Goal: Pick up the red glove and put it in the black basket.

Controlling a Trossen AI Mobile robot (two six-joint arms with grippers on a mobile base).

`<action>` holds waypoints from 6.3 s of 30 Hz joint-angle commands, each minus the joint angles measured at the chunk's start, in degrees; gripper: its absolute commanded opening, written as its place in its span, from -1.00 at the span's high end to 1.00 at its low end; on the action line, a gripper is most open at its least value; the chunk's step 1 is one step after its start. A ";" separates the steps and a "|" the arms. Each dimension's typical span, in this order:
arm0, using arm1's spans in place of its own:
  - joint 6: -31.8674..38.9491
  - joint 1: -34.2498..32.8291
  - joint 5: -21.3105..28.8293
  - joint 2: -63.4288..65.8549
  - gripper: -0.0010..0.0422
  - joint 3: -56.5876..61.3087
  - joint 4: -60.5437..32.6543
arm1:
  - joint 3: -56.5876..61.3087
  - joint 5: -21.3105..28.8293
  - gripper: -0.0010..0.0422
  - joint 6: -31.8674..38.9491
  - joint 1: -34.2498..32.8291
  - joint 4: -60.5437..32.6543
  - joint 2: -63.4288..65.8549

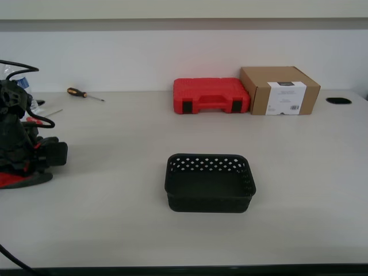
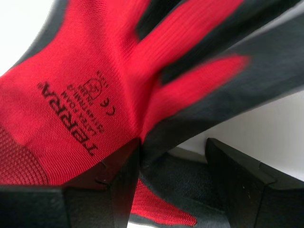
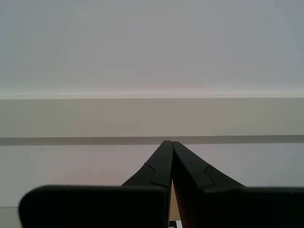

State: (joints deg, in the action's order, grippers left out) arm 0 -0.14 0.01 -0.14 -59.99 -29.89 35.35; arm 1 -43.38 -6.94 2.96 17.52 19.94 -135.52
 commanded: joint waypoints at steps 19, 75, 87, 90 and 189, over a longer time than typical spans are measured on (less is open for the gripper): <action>0.15 0.00 0.00 0.00 0.95 -0.11 0.15 | -3.93 9.75 0.79 -6.36 0.20 -3.28 -7.06; 0.15 0.04 0.00 0.00 0.95 -0.11 0.09 | 6.64 13.42 0.96 -30.62 -54.73 -18.82 52.59; 0.15 0.04 0.00 0.00 0.95 -0.11 -0.04 | 4.15 13.84 0.96 -36.61 -68.37 -15.78 43.71; 0.15 0.04 0.00 0.00 0.95 -0.11 -0.07 | 1.73 13.55 0.96 -36.33 -69.72 -15.52 41.11; 0.15 0.04 0.02 0.00 0.95 -0.11 -0.24 | -2.16 -13.35 0.72 16.96 -61.83 -26.71 61.29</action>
State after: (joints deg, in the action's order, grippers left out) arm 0 -0.14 0.01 -0.14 -59.99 -29.91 34.92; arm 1 -45.52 -20.16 19.81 -44.36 -6.81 -74.24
